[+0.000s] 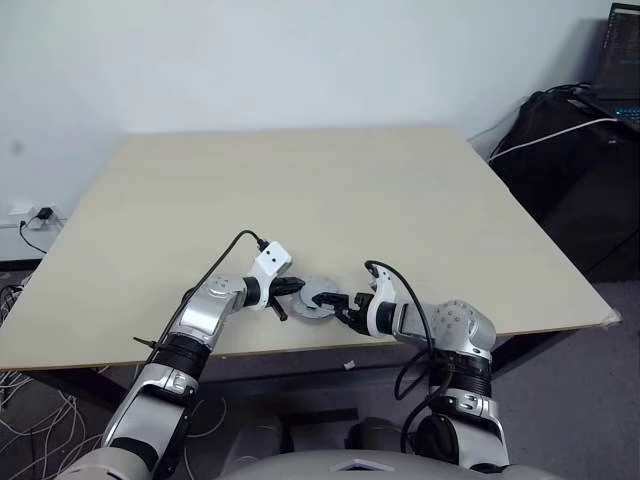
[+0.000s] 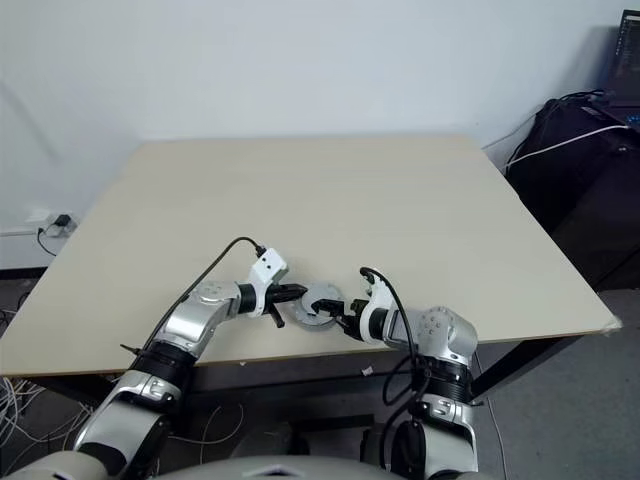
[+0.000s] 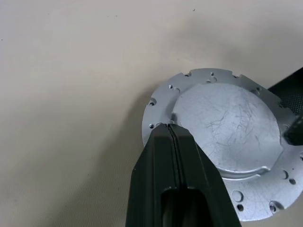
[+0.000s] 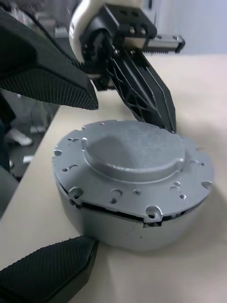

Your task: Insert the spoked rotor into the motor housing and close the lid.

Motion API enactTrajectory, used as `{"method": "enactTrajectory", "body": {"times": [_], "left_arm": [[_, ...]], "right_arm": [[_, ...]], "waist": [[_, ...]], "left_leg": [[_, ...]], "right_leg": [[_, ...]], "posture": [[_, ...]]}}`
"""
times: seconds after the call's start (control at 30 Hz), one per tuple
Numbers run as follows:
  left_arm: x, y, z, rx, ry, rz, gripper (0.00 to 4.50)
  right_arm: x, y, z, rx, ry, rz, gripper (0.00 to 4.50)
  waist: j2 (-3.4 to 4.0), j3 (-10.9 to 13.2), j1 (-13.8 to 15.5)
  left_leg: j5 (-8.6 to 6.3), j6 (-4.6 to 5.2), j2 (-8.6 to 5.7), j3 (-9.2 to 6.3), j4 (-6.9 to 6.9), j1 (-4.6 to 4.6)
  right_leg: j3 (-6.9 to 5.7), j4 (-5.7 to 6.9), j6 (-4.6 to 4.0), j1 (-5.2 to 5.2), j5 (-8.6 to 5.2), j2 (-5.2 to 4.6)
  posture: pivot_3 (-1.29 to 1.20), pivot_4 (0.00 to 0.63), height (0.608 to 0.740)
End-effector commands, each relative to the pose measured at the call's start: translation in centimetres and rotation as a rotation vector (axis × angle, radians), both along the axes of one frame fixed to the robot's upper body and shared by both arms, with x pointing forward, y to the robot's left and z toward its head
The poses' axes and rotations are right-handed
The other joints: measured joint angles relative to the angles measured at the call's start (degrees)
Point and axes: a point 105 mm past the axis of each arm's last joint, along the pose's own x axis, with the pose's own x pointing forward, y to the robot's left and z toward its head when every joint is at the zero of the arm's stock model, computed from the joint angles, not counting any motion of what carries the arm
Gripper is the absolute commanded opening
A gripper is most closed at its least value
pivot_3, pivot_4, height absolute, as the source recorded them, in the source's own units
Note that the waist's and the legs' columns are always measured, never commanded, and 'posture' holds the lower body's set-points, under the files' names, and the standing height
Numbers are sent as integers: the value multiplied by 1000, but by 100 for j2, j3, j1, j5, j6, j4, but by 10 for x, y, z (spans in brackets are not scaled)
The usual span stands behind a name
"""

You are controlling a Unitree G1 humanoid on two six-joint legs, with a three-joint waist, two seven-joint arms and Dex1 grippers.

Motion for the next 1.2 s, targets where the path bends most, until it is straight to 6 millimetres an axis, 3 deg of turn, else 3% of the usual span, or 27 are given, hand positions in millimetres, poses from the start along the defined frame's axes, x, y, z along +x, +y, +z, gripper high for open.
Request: {"method": "enactTrajectory", "body": {"times": [0.03, 0.27, 0.43, 0.83, 1.2], "left_arm": [[-10, -4, -9, 14, 42, -30, 0], [-10, -4, -9, 17, 43, -30, 0], [-10, -4, -9, 18, 45, -31, 0], [-8, -4, -9, 17, 42, -21, 0], [-7, -3, -9, 16, 40, -16, 0]], "right_arm": [[3, 10, 18, 122, -67, 19, 4453], [8, 14, 35, 279, -113, -56, 4453], [-1, 25, 39, 323, -102, -7, 4453], [8, 36, 30, 231, -71, -42, 4453], [11, 42, 40, 248, -89, -50, 4453]], "waist": [[0, 0, -16], [1, 2, -61], [5, 4, -63], [5, 5, -73], [5, 6, -71]], "left_leg": [[0, 0, 0, 0, 0, 0], [-4, -8, 0, 0, 0, 0], [-5, -9, 2, -1, 0, 0], [-6, -10, 2, 0, 0, 0], [-5, -11, 3, 0, 0, 1]], "right_leg": [[0, 0, 1, 0, 0, 0], [2, 1, 2, -2, 0, -10], [3, 2, 2, -2, 0, -12], [7, 4, 2, -5, 0, -18], [12, 5, 2, -5, 1, -21]], "posture": [[0, 0, 740], [0, 0, 740], [0, 0, 740], [0, 0, 740], [0, 0, 740]]}}
